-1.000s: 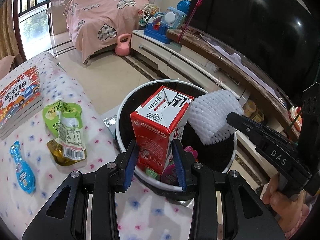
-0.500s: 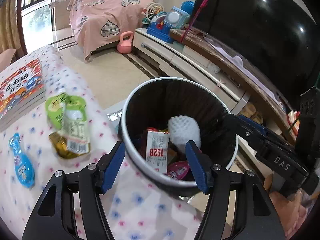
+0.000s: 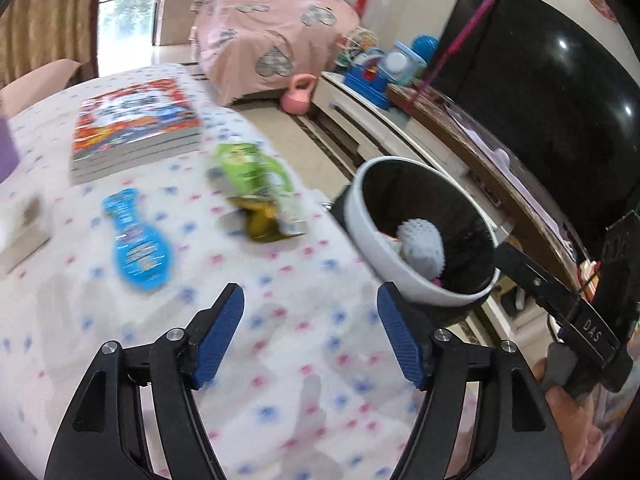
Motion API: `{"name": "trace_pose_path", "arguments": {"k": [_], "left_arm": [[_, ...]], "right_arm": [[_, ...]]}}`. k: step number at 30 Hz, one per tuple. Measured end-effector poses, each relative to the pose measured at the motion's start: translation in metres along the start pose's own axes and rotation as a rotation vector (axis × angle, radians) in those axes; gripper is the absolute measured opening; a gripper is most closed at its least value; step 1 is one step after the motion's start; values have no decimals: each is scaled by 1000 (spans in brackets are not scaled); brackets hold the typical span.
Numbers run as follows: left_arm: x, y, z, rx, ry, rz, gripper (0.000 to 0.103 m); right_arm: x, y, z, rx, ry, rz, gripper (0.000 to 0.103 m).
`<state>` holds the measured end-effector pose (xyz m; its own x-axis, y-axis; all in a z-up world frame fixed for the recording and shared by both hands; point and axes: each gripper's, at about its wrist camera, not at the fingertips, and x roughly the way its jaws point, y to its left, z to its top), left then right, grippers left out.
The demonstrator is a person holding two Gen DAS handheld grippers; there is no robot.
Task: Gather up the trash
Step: 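Move both open tools back over the table toward the sponge and blue candy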
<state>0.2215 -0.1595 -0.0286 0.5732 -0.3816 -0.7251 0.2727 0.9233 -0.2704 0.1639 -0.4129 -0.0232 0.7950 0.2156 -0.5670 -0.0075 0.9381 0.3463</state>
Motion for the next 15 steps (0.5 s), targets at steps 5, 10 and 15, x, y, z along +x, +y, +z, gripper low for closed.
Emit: {"name": "trace_pose_path", "arguments": {"k": [5,10,15], "left_arm": [[-19,32,-17,-46,-16,35,75],[-33,65,-36,-98,-15,62,76],[-44,92,-51,-139,-14,98,76]], "right_arm": [[0,22,-16,7,1,42,95],[2,49,-28,-33,17,73,98],[5,75,-40,-75,34,105,99]]}}
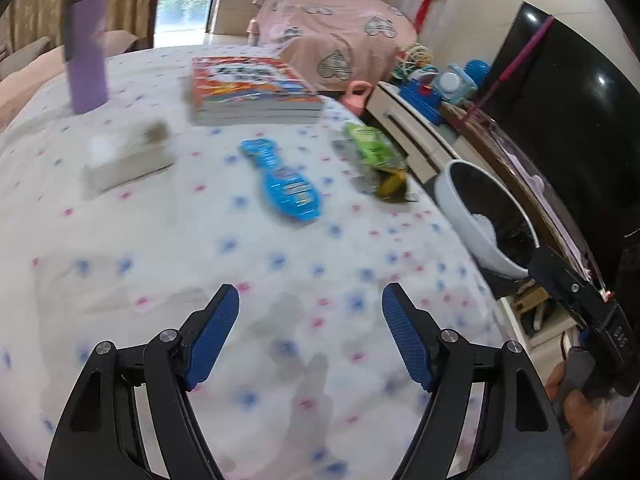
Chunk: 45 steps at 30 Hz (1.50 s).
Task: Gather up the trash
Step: 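Move both open tools back over the table toward the sponge and blue candy, then grasp the white sponge block with the left tool while the right tool grasps the blue candy toy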
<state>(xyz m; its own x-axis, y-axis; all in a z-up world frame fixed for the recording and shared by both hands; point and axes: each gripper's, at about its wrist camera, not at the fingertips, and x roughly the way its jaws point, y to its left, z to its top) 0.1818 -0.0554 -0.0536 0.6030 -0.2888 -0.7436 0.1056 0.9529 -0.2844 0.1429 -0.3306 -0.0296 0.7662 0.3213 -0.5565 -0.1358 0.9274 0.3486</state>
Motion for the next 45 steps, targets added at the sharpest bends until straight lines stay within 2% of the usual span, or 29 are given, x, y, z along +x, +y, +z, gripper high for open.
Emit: {"name": "trace_pose_path", "arguments": {"k": [9,18,22,30,40,45], "left_arm": [[-13,45,-6,-30,-8,69,76],[-15,84,7,-4,-5,142,77],[-13,104,20,16,2,157,82],[4,133,59,117,3,195,89],[42,138,100,262,30,214,90],[62,134,105,304,70,211,91]], "right_arm": [[16,51,-13,-92,45,54,99],[45,91,-17,-161,101,93,99],[59,106,-18,-197,126,110,99],[87,124,-9,-218,177,138,98],[132,139,2,-281,223,124,97],[157,141,5,-295,262,109,89]]}}
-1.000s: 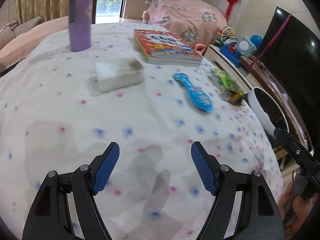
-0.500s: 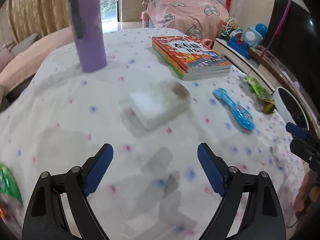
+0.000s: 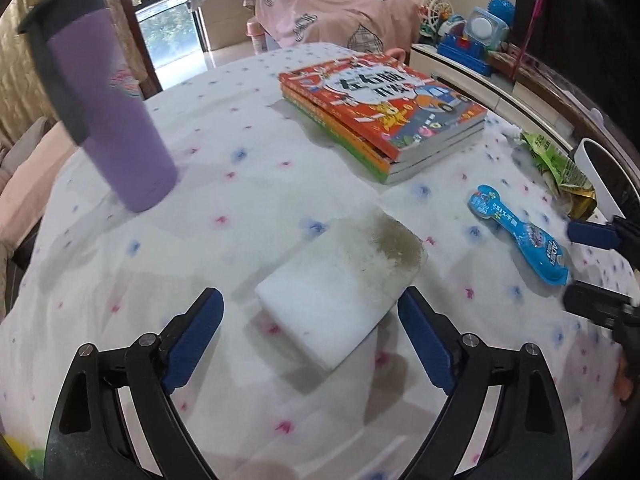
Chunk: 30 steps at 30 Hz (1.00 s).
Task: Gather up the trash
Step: 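Grasp the white sponge block with the left tool while the right tool grasps the blue candy toy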
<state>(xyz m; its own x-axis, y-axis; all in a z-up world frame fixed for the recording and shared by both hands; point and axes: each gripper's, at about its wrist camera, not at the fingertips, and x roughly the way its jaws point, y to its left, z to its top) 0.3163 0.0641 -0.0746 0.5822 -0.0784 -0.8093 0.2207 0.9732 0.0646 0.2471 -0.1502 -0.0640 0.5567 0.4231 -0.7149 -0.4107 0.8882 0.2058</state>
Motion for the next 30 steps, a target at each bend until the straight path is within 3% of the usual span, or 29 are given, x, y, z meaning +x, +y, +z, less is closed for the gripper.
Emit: {"name": "trace_pose_path", "arguments": {"k": [3,4,7,12,20,30], "left_arm": [[-1,-9,-4,23,-18,12,87],[-2,-11,-6,24,-24,-6,70],[-7,-14,-11,-4,-18,14,67],[-29,-20,-24,-87,-29,-58,65],[-75,-53,-44,-167,-106,-97,65],[-104,-115,-61,-161,-139,-129,65]], "right_arm": [[18,-1,4,-18,38,-28,76],[25,-1,4,-25,57,-43,65],[32,-1,3,-51,68,-86,47],[24,-4,-3,-31,56,-58,47],[-29,-7,-22,26,-15,-1,47],[-95,-25,-49,95,-99,-7,47]]}}
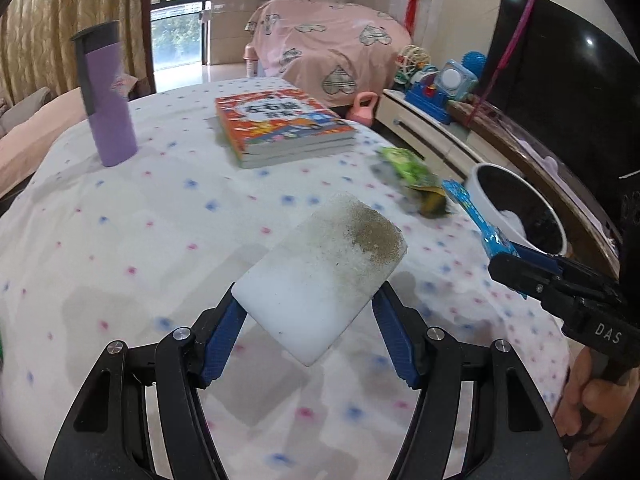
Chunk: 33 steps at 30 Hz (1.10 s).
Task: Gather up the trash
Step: 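Grasp the white sponge block with the left tool while the right tool grasps the blue candy toy, then carry the sponge block and blue candy toy over the trash bin with both tools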
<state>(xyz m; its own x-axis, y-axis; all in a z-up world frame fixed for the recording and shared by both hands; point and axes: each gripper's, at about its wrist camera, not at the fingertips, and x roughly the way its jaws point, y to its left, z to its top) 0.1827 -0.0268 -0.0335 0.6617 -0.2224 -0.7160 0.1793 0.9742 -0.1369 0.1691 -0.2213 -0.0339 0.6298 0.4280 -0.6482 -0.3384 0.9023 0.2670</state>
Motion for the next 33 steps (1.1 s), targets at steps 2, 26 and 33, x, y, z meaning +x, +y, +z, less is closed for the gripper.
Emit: {"name": "trace_pose_path", "arguments": {"k": [2,26,33], "left_arm": [[-1,-11,-3,4,4,-19,65],[3,-122,6,128,10,-91,65],[4,-142,15,162,-2,-94,65]], "right_arm": [[-10,-5,-4,12,-11,-7,47],[-89,-85,-32,164,-129,-106,47],[-102,-105,-30,197,-152,-123,47]]}}
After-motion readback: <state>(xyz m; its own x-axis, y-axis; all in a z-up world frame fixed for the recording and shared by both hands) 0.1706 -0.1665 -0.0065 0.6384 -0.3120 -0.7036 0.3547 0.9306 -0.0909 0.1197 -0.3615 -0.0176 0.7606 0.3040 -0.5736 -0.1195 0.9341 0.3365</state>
